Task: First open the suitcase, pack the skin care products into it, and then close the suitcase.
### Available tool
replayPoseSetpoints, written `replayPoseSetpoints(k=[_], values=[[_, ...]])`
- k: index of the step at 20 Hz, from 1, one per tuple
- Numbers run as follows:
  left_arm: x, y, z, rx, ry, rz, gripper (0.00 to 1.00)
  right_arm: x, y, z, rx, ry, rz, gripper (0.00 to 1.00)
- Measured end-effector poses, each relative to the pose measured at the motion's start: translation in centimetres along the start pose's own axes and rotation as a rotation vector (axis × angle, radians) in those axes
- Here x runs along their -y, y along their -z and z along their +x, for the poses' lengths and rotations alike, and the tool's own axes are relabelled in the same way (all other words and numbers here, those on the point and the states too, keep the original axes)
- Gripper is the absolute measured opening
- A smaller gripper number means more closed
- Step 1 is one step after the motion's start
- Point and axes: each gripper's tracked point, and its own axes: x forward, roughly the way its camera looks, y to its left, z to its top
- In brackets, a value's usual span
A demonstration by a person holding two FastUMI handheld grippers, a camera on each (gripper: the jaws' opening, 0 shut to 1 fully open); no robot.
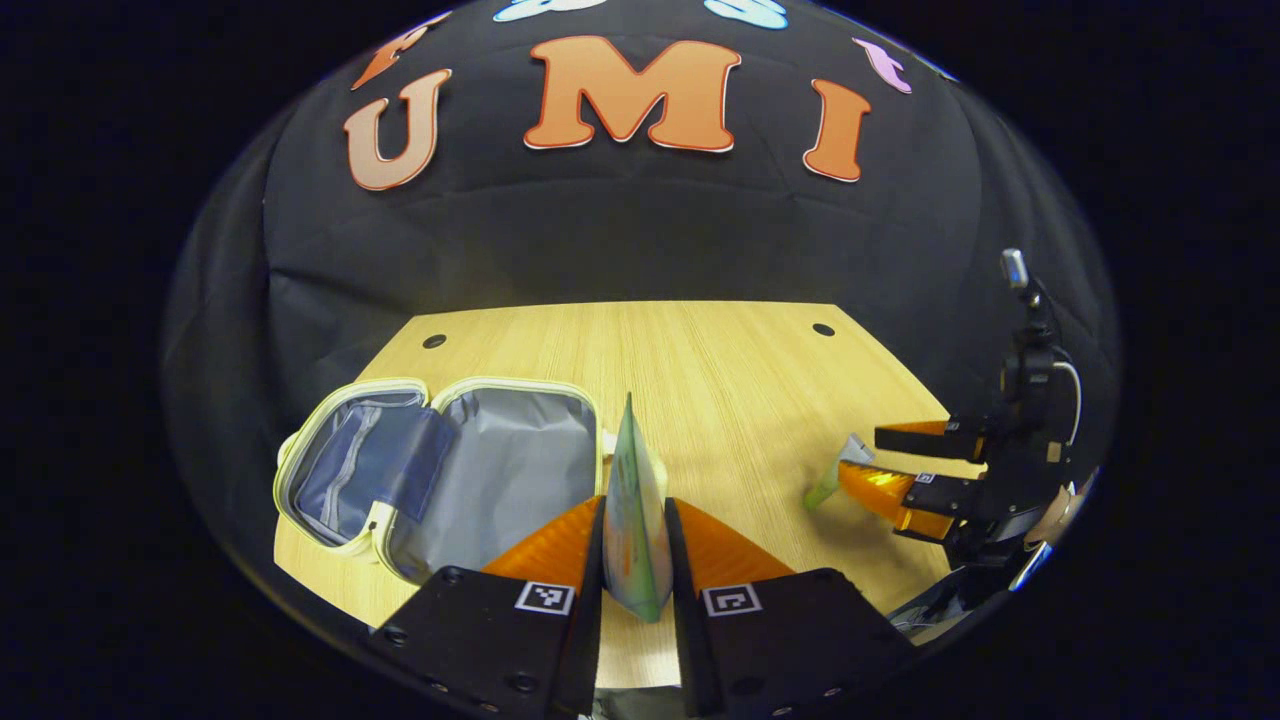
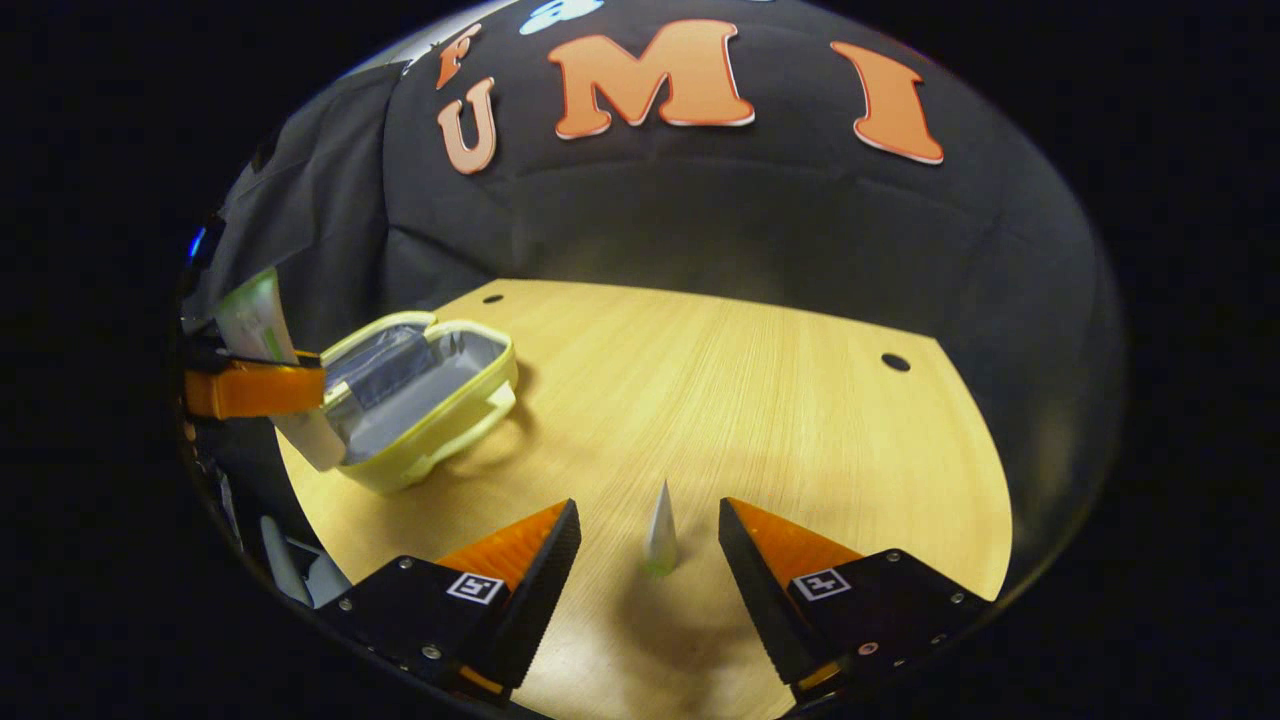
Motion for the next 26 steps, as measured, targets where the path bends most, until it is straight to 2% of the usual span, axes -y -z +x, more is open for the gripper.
replayPoseSetpoints(k=[3,4,5,6,7,8,9,10,16,17,18,19,23,26], values=[[-0.4,0.4,0.0,-0.004,-0.007,0.011,0.32,0.1,2.0,2.0,-0.050,-0.001,0.029,0.82],[-0.5,0.4,0.0,0.000,-0.008,0.016,0.32,0.2,2.5,2.6,-0.059,0.000,0.027,0.71],[-0.7,0.5,0.1,0.002,-0.012,0.020,0.32,0.2,3.0,3.2,-0.072,0.003,0.021,0.67],[-0.8,0.6,0.2,0.000,-0.016,0.020,0.32,0.0,3.4,3.7,-0.084,0.000,0.016,0.52],[-1.1,1.0,0.0,-0.005,-0.022,0.015,0.32,0.1,3.7,4.1,-0.099,0.008,0.012,0.48],[-1.3,1.5,-0.4,-0.013,-0.025,0.005,0.32,0.1,3.8,4.1,-0.112,0.011,0.018,0.35],[-1.6,1.9,-0.7,-0.025,-0.023,-0.011,0.32,0.0,3.5,4.0,-0.123,0.004,0.036,0.27],[-1.8,2.0,-1.0,-0.039,-0.018,-0.029,0.32,-0.2,3.5,3.4,-0.139,0.007,0.052,0.31],[-4.0,-0.9,-3.6,-0.088,0.034,-0.064,0.31,-3.0,-1.9,-1.5,-0.127,-0.015,0.062,0.31],[-4.6,-1.4,-3.8,-0.096,0.045,-0.064,0.32,-4.1,-3.1,-2.2,-0.118,-0.028,0.070,0.30],[-5.2,-1.8,-3.9,-0.111,0.055,-0.058,0.31,-5.1,-4.1,-2.8,-0.108,-0.040,0.079,0.26],[-6.0,-1.8,-3.8,-0.129,0.063,-0.045,0.34,-6.3,-5.0,-3.2,-0.103,-0.052,0.085,0.31],[-9.8,-1.1,-2.4,-0.254,0.094,0.025,0.32,-11.2,-7.0,-3.4,-0.120,-0.093,0.144,0.31],[-12.4,-0.3,-0.5,-0.368,0.127,0.050,0.32,-14.4,-7.0,-2.5,-0.152,-0.102,0.213,0.31]])
